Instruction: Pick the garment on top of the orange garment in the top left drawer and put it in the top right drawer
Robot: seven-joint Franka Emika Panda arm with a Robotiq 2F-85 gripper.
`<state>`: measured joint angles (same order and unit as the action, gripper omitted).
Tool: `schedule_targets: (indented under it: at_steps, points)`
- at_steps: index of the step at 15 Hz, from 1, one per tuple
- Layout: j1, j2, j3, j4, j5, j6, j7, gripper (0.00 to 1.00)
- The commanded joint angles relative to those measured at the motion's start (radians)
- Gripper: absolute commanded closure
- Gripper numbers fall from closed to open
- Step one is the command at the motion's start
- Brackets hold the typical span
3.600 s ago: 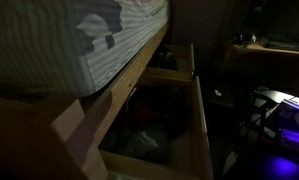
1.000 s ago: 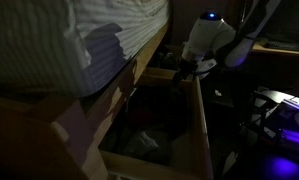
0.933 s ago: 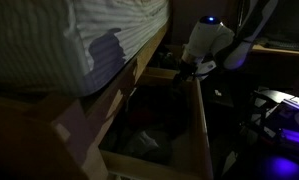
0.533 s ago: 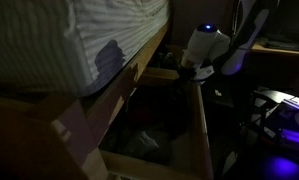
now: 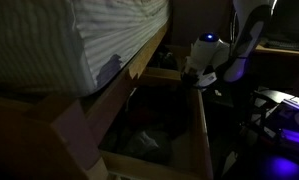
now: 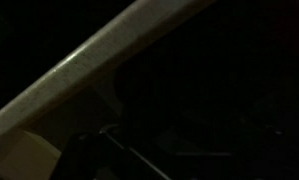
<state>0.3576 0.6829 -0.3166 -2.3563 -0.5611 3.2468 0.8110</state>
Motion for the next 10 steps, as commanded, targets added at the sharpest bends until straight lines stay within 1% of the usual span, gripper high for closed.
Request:
schedule_targets:
  at_steps: [1, 2, 3, 4, 6, 7, 8, 9, 10]
  points:
    - [0.000, -0.001, 0.000, 0.002, 0.000, 0.000, 0.000, 0.00]
    - [0.036, 0.004, -0.040, -0.001, 0.014, 0.065, 0.024, 0.00]
    - [0.041, 0.003, -0.050, -0.011, 0.023, 0.112, 0.037, 0.00]
    - [0.019, -0.002, -0.037, -0.024, 0.025, 0.155, 0.043, 0.00]
    - [0.041, 0.013, -0.069, -0.040, 0.037, 0.240, 0.055, 0.00]
    - [0.013, 0.013, -0.051, -0.052, 0.022, 0.264, 0.047, 0.00]
    - [-0.036, 0.020, -0.009, -0.006, 0.003, 0.227, 0.053, 0.00]
    - [-0.135, -0.009, 0.116, -0.028, 0.171, 0.194, -0.154, 0.00]
    - [-0.179, -0.002, 0.163, -0.025, 0.212, 0.192, -0.194, 0.19]
